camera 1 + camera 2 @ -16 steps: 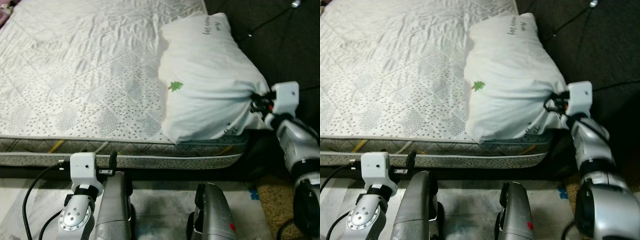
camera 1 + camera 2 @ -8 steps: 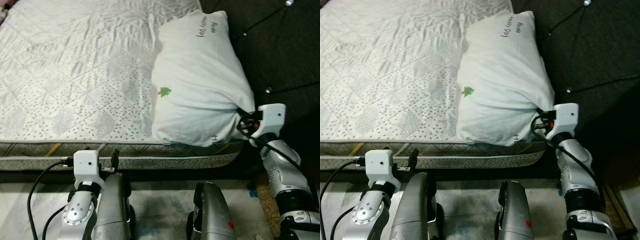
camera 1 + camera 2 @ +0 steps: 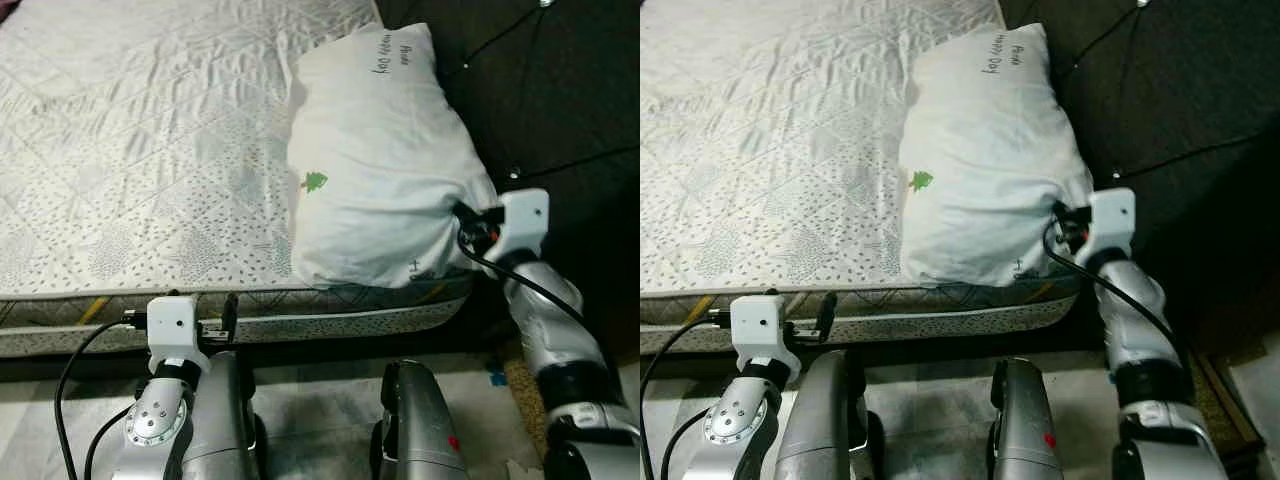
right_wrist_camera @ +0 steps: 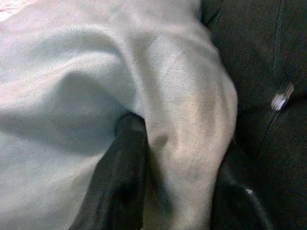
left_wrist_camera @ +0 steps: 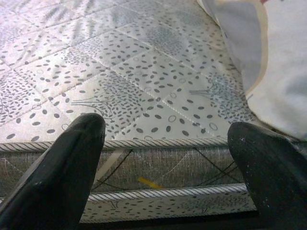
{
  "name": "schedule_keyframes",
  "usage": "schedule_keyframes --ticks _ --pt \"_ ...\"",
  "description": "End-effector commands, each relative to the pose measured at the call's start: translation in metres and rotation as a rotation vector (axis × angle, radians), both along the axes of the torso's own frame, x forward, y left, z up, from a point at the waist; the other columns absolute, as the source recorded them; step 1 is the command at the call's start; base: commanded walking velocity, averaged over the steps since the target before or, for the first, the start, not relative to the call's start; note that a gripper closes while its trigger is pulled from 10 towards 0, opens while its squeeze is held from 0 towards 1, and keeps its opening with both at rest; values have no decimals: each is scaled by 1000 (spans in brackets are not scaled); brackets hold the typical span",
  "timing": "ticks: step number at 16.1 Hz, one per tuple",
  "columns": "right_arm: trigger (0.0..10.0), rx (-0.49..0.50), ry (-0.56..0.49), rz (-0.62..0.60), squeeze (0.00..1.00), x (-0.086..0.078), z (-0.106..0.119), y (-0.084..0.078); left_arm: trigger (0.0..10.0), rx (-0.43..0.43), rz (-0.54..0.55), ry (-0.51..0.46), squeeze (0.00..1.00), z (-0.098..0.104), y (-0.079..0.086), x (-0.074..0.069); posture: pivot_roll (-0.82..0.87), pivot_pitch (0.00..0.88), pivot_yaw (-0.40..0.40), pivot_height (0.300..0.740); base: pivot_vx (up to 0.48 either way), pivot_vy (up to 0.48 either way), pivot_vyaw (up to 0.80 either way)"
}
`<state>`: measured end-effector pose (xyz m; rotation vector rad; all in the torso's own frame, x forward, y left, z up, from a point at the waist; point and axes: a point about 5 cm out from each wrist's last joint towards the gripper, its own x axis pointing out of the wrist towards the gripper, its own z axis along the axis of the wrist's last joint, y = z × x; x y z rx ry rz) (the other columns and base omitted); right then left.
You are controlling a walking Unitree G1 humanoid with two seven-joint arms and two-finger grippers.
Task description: Clean up the room
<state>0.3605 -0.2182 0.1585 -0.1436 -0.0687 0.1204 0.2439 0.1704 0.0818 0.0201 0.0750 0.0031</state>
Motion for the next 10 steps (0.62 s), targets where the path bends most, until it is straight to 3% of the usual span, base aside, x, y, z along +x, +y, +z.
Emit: schedule_keyframes --ticks 1,4,7,10 --pt "10000 -81 -111 -23 1000 3 20 3 10000 7 15 12 0 -3 4 -2 94 142 -19 570 0 0 0" --pt "10000 -94 -270 -191 1000 7 60 -20 10000 12 23 6 0 -3 8 -1 96 132 -11 570 0 0 0" --pt "10000 -87 -287 -214 1000 9 66 -27 10000 15 16 3 0 -3 7 -1 96 131 -6 570 0 0 0" --pt "10000 -33 -274 -200 1000 10 62 -19 10000 13 14 1 0 -2 6 1 92 132 0 570 0 0 0"
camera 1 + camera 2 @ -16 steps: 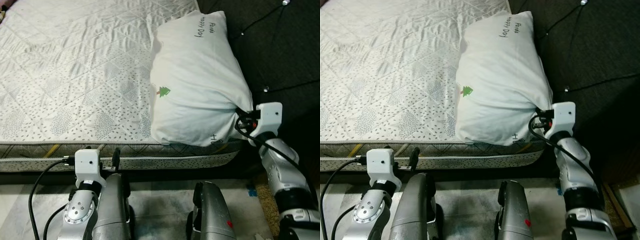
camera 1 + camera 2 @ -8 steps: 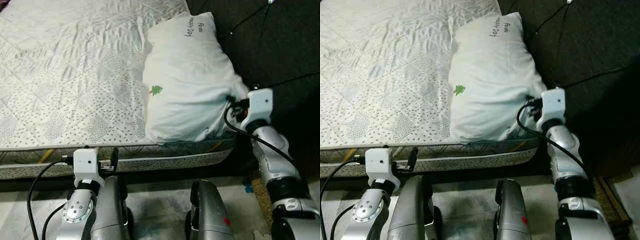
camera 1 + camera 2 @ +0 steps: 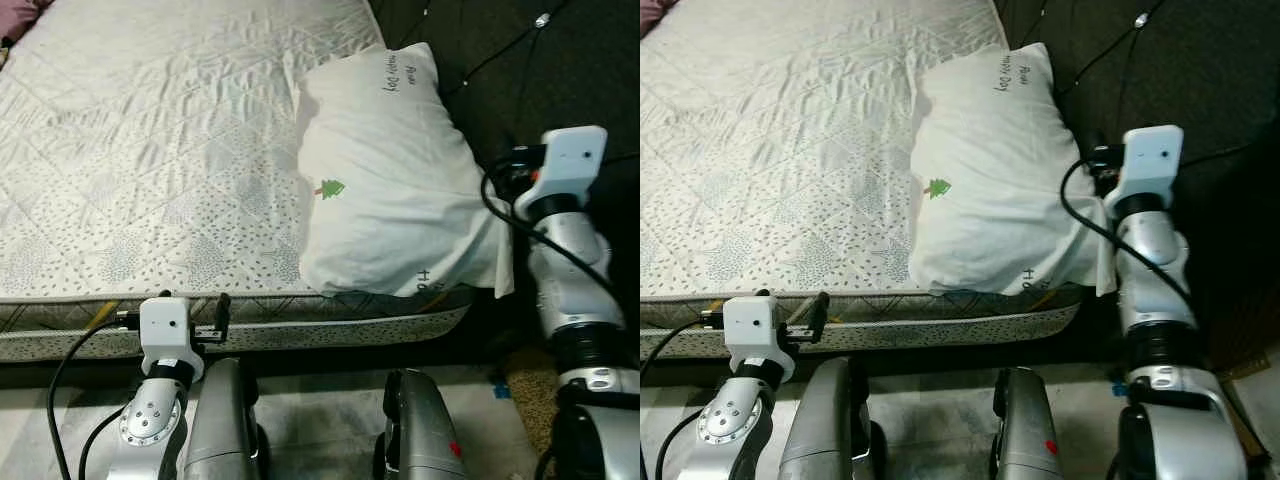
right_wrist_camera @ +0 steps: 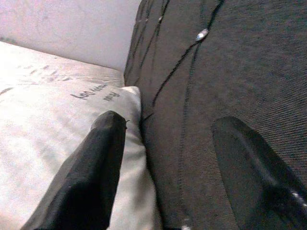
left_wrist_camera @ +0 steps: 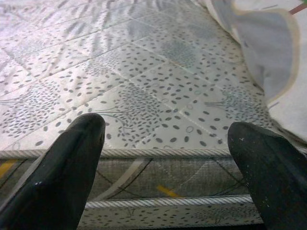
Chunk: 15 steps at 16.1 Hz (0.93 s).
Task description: Clean up the room
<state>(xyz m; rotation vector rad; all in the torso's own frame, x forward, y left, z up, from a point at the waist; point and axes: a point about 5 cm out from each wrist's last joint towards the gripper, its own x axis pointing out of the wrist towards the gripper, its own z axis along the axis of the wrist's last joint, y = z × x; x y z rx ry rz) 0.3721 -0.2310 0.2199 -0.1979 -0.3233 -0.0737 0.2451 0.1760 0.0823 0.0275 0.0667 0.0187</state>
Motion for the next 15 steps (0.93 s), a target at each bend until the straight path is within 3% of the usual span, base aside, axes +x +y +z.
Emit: schedule_keyframes --ticks 1,3,4,6,12,13,15 --pt "10000 54 61 32 1000 2 -14 11 10000 3 -10 8 0 -2 -2 0 92 132 3 570 0 0 0" --pt "10000 130 156 62 1000 4 -40 34 10000 3 -15 8 0 -2 -2 1 92 133 6 570 0 0 0" --pt "10000 127 263 115 1000 1 -70 63 10000 4 -16 6 0 -2 -2 2 92 133 6 570 0 0 0" --pt "10000 162 373 139 1000 -1 -97 93 10000 7 -13 3 0 0 -1 3 115 139 3 570 0 0 0" --pt "10000 312 660 87 1000 -7 -138 108 10000 11 12 6 0 -1 2 -3 135 142 -17 570 0 0 0" --pt "10000 346 678 81 1000 -8 -142 107 10000 10 12 6 0 -2 2 -3 135 140 -20 570 0 0 0" --pt "10000 377 395 110 1000 8 -98 99 10000 7 11 -8 0 1 0 1 130 130 -16 570 0 0 0"
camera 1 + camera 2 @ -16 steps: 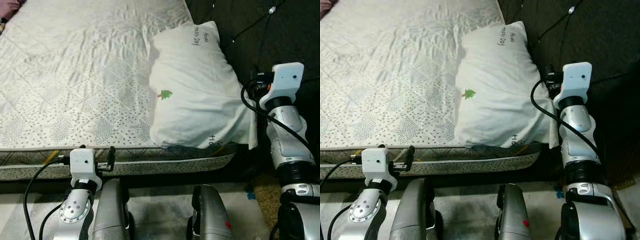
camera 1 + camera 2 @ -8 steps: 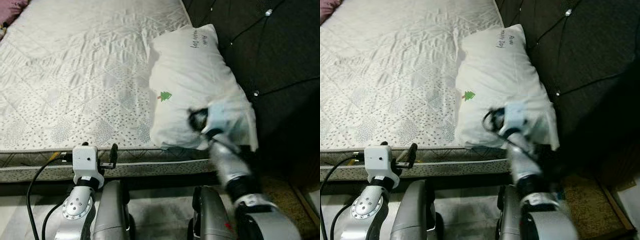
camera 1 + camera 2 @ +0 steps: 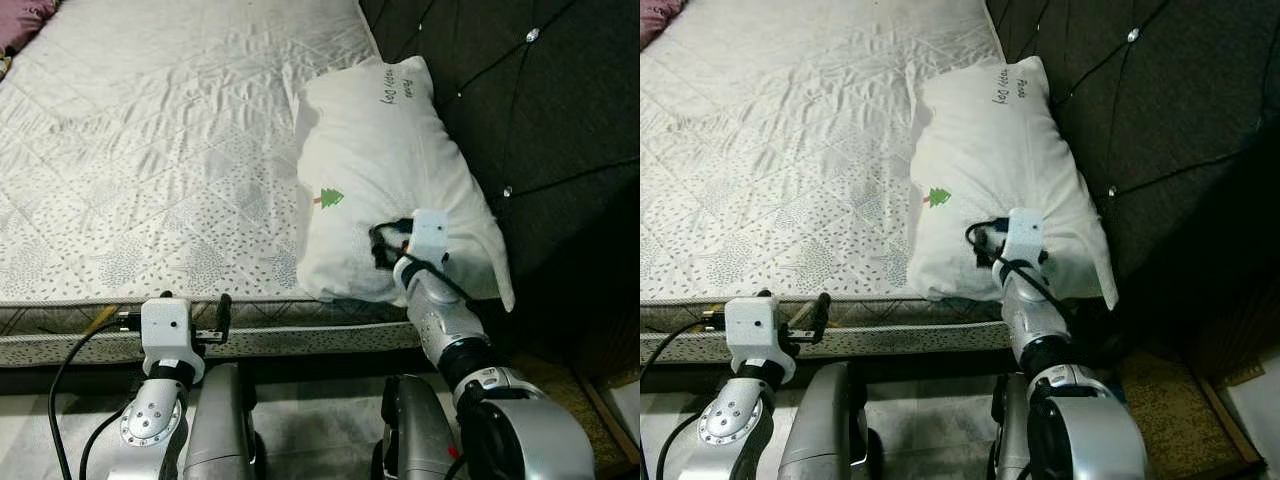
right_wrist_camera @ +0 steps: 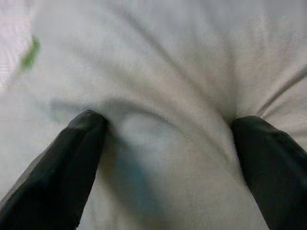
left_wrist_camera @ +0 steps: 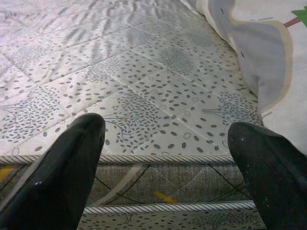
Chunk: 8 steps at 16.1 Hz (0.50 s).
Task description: Clean up the room
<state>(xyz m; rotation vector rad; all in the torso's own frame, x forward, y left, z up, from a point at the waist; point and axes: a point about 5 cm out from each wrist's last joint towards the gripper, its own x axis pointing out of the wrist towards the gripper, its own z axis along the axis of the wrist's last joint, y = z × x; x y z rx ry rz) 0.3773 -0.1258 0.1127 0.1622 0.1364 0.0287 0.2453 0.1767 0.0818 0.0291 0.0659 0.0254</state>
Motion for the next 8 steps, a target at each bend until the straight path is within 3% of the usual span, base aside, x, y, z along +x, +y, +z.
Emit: schedule_keyframes --ticks 1,4,5,7,8 --pt "10000 23 -150 -21 1000 6 27 -8 10000 6 3 -13 0 2 0 3 122 120 -12 570 0 0 0" --pt "10000 -8 -414 83 1000 9 79 -1 10000 6 -2 -30 0 5 -1 10 113 100 -7 570 0 0 0" --pt "10000 -37 -452 123 1000 7 86 1 10000 6 -1 -32 0 5 -1 12 110 91 -7 570 0 0 0" --pt "10000 -44 -486 179 1000 -2 88 -1 10000 4 -1 -46 0 9 0 14 106 74 -11 570 0 0 0" --pt "10000 -35 -427 222 1000 -17 66 -5 10000 1 10 -60 0 11 2 15 102 61 -12 570 0 0 0"
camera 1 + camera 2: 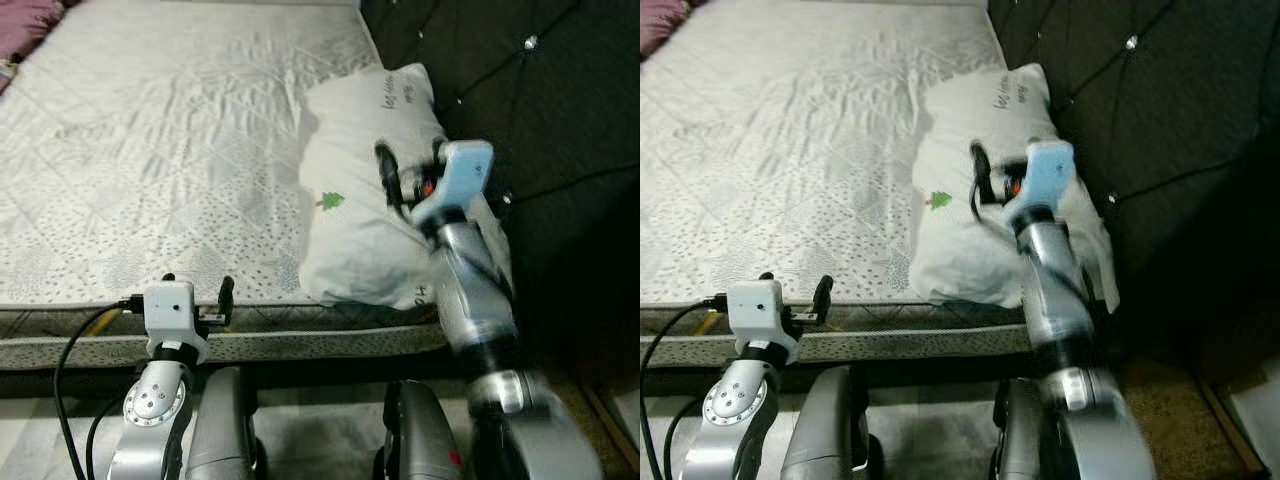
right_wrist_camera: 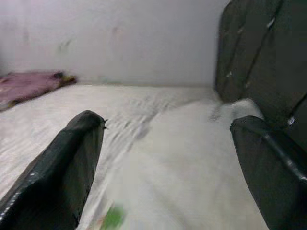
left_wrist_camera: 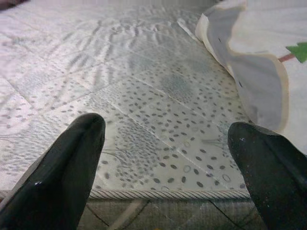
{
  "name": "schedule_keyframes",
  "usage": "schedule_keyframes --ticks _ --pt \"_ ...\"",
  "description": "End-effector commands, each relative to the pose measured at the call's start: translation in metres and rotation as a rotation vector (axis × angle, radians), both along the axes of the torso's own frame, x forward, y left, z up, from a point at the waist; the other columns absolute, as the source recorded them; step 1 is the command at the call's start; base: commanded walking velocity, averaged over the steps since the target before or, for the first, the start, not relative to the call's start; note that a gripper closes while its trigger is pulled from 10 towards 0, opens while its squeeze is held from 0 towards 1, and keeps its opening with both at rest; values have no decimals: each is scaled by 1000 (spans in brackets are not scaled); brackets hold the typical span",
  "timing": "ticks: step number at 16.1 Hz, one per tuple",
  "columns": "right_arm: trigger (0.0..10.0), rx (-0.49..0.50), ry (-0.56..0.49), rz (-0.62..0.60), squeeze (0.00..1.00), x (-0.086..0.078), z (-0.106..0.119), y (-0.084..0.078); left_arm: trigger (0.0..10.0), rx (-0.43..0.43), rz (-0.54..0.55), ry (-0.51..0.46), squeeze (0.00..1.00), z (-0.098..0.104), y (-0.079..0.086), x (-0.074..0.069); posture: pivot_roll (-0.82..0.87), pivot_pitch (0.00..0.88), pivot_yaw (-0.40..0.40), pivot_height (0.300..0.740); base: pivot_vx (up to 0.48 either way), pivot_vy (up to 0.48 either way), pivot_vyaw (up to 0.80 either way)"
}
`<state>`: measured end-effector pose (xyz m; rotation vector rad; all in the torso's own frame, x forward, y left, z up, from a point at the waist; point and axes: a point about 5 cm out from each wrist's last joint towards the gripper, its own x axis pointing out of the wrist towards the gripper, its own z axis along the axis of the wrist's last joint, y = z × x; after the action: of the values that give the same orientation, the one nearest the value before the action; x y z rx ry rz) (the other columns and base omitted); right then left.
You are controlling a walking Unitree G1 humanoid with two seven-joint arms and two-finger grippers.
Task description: Clean up the room
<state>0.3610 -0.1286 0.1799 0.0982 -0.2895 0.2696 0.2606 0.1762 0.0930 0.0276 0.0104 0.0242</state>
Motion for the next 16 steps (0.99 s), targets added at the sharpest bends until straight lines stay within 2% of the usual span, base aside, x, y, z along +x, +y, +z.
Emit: schedule_keyframes --ticks 1,2,3,4,5,9,14,16 --pt "10000 8 45 26 1000 -5 -9 -2 10000 1 17 -5 0 0 3 1 102 52 -11 570 0 0 0" --pt "10000 6 64 13 1000 -10 -17 -4 10000 -1 22 -7 0 0 3 1 102 48 -10 570 0 0 0" --pt "10000 45 121 44 0 -21 -29 1 10000 -4 24 -13 0 0 3 2 99 35 -6 570 0 0 0" --pt "10000 46 123 50 0 -23 -29 4 10000 -6 24 -17 0 1 3 4 95 30 -4 570 0 0 0" --pt "10000 53 72 91 0 -29 -21 14 10000 -12 27 -26 0 2 3 7 87 29 1 570 0 0 0" --pt "10000 93 27 116 0 -25 2 26 10000 -10 23 -51 0 6 3 18 80 0 6 603 0 0 0" --pt "10000 118 -7 108 0 -21 18 28 10000 -38 38 -93 0 14 4 32 56 0 1 663 0 0 0" --pt "10000 125 -1 102 0 -23 17 28 10000 -33 37 -95 0 14 4 33 64 0 6 687 0 0 0"
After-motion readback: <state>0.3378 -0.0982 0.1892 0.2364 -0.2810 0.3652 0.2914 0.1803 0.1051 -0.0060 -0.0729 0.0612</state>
